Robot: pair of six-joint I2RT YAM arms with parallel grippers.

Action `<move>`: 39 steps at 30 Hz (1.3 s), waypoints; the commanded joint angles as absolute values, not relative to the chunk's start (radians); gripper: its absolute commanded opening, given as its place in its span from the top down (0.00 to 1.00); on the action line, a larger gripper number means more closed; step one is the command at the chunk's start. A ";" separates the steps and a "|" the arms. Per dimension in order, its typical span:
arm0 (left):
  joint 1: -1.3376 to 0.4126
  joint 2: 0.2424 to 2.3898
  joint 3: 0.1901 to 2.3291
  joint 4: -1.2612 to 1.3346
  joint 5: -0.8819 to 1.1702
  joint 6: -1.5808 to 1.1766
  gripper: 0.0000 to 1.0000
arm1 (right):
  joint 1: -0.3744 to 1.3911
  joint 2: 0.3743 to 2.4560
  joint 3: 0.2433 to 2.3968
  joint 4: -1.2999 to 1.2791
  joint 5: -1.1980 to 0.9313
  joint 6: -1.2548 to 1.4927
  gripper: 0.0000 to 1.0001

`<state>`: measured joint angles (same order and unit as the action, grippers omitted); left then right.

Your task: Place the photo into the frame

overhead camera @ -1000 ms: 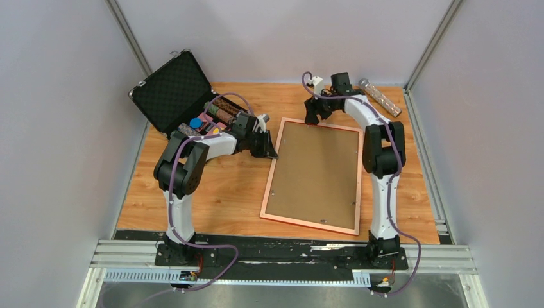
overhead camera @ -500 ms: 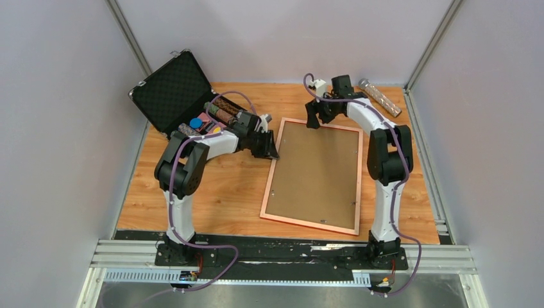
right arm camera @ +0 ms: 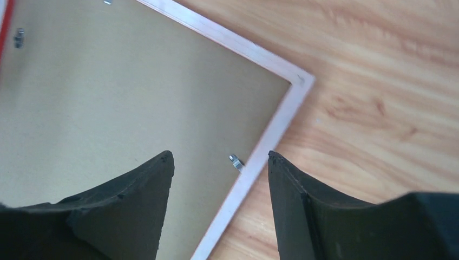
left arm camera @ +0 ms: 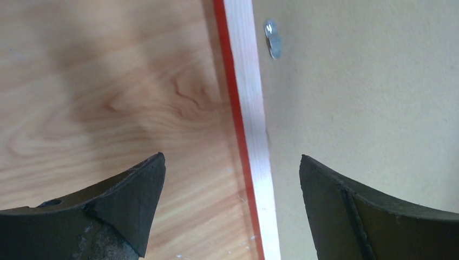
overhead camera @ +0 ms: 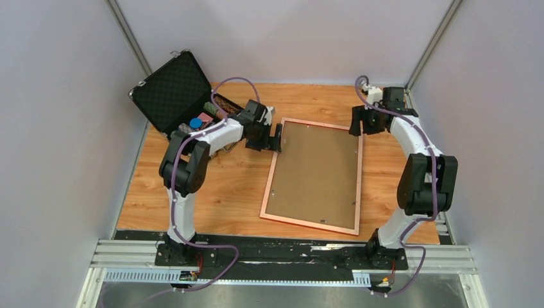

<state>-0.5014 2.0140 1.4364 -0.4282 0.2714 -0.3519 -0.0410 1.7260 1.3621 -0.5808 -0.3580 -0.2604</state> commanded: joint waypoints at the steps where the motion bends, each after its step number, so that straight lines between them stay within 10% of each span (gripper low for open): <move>1: -0.497 2.075 1.554 -0.511 0.175 -0.283 0.00 | -0.102 1.710 1.302 -0.563 -0.376 -0.180 0.38; 39: -0.533 2.288 1.818 -0.490 0.204 -0.284 0.13 | -0.163 1.912 1.302 -0.533 -0.365 -0.137 0.67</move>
<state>-0.5243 2.2597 1.7943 -0.5018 0.1841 -0.2821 -0.1562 1.9110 1.2762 -0.5629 -0.3603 -0.1562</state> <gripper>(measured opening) 0.877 0.340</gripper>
